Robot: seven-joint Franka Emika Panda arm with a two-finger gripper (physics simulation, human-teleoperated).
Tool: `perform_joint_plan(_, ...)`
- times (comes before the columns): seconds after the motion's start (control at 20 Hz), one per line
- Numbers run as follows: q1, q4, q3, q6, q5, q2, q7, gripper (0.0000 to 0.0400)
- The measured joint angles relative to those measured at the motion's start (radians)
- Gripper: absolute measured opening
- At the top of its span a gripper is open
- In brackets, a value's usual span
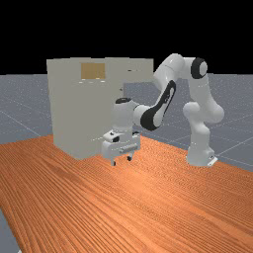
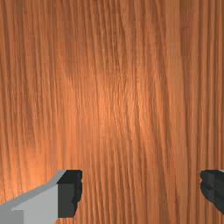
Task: Close the drawer
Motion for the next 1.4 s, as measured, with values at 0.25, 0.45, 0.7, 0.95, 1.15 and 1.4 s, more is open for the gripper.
perform_joint_plan(0.25,0.000,0.000,0.000,0.000,0.000,0.000,0.000,0.0033)
perform_joint_plan(0.45,0.001,0.003,0.000,-0.061,-0.002,-0.005,-0.001,0.0005)
perform_joint_plan(0.7,0.012,-0.255,-0.013,0.033,-0.051,-0.194,0.045,0.0000)
perform_joint_plan(0.95,0.005,-0.528,-0.016,0.039,-0.041,-0.488,-0.066,0.0000)
perform_joint_plan(1.15,-0.003,-0.634,-0.042,0.048,-0.057,-0.589,-0.114,0.0000)
perform_joint_plan(1.4,-0.149,-0.380,-0.253,0.026,0.025,-0.370,-0.851,0.0000)
